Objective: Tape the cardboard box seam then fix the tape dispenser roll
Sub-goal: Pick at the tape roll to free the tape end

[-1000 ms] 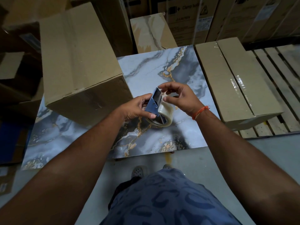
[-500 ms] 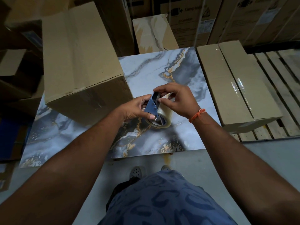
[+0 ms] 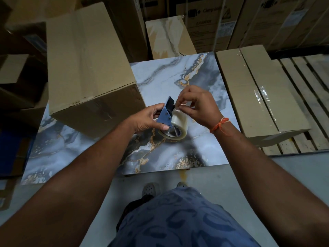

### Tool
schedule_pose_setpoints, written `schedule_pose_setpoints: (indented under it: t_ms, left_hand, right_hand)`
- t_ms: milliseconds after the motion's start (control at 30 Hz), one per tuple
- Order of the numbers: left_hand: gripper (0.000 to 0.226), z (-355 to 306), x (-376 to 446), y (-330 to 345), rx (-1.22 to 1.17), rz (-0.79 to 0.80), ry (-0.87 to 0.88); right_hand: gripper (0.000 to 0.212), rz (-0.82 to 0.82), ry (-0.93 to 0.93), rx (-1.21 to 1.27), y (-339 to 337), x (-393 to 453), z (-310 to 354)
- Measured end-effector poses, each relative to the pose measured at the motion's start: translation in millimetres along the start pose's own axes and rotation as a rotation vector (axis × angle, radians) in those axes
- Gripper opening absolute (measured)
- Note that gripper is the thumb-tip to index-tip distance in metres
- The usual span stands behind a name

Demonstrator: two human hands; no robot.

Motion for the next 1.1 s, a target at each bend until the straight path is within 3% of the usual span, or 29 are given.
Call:
schedule_pose_setpoints:
  t_ms: [167,333,467,633,800,900,1000,1100]
  left_hand:
    - [0.071,3,-5,-6,0.084,-0.104,0.034]
    - [0.065,11,-6,-4,0.218,-0.108,0.022]
    - [0.066,18,-9,-4,0.303,-0.149,0.008]
    - [0.066,25,-10,-11,0.343,-0.192,-0.004]
    - [0.071,27,-9,-16,0.360,-0.243,0.031]
    - [0.070,27,-9,-19,0.370,-0.253,0.068]
    - [0.069,27,-8,-22,0.366,-0.244,0.095]
    - [0.068,30,-6,-26,0.385,-0.232,0.090]
  right_hand:
    - [0.007,0.057,0.093,-0.005,4,-15,-14]
    - [0.007,0.159,0.288,0.205,20,-27,-32]
    - [0.021,0.206,0.492,0.420,36,-34,-43]
    - [0.005,0.016,0.750,0.690,52,-41,-43]
    - [0.038,-0.142,1.111,0.918,72,-45,-41]
    - [0.039,-0.121,1.251,1.125,80,-46,-41]
    - [0.023,-0.104,1.296,1.133,82,-44,-39]
    - [0.018,-0.224,1.182,0.906,77,-38,-34]
Point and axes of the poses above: each hand's wrist, its own x-axis towards the middle knuckle, its own y-axis out of the palm, z = x × y, the point moved 5 cm from there along x, towards the middle knuckle, and after that the axes turned 1 degree about -x, right-handed, at the moved point
